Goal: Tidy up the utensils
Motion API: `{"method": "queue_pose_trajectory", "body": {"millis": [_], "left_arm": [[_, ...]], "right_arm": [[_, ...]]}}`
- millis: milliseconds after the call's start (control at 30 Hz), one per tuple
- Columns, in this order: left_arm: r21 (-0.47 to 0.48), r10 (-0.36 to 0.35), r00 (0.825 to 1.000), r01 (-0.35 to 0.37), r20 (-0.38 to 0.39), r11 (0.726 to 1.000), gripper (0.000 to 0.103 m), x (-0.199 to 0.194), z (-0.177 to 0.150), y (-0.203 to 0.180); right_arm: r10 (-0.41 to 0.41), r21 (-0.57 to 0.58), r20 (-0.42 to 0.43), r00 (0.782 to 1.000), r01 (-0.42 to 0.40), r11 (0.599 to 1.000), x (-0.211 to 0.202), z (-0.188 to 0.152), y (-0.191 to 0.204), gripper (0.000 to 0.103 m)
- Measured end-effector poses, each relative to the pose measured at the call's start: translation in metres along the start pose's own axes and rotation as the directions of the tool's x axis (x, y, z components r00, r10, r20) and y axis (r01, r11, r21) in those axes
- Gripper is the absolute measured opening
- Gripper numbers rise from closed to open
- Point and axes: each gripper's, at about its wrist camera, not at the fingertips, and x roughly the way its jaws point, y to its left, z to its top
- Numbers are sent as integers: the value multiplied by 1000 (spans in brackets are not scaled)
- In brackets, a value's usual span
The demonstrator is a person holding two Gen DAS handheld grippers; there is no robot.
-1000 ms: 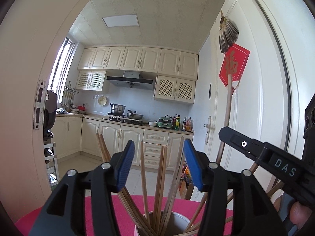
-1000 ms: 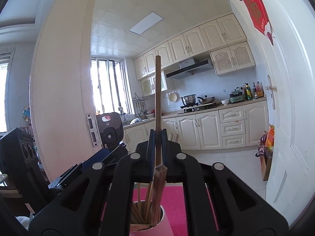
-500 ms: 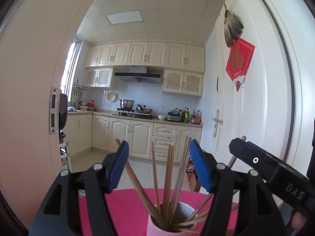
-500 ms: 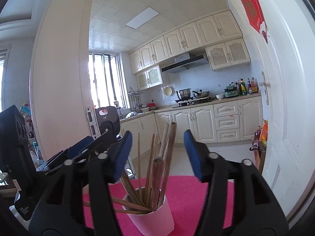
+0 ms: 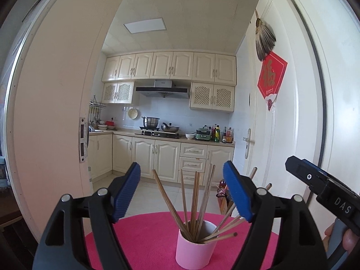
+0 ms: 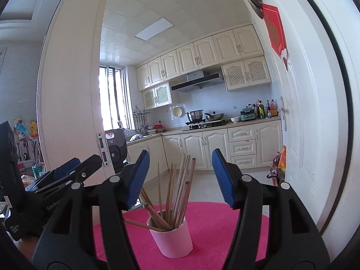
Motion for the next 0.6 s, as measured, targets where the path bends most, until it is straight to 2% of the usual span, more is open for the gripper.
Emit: {"method": "queue_pose_trajectory", "body": {"millis": [133, 367, 600], "left_arm": [[28, 17, 1000, -17, -12, 999, 75, -26, 4, -4], [57, 5, 1000, -4, -21, 998, 78, -71, 11, -13], [85, 13, 1000, -12, -10, 996, 81, -113, 12, -15]], "right_arm": [[-25, -10, -27, 999, 25, 1000, -22, 0, 11, 65], [-66, -23, -77, 995, 64, 998, -62, -9, 33, 76], [-92, -56, -82, 992, 87, 995, -101, -17, 55, 84]]}}
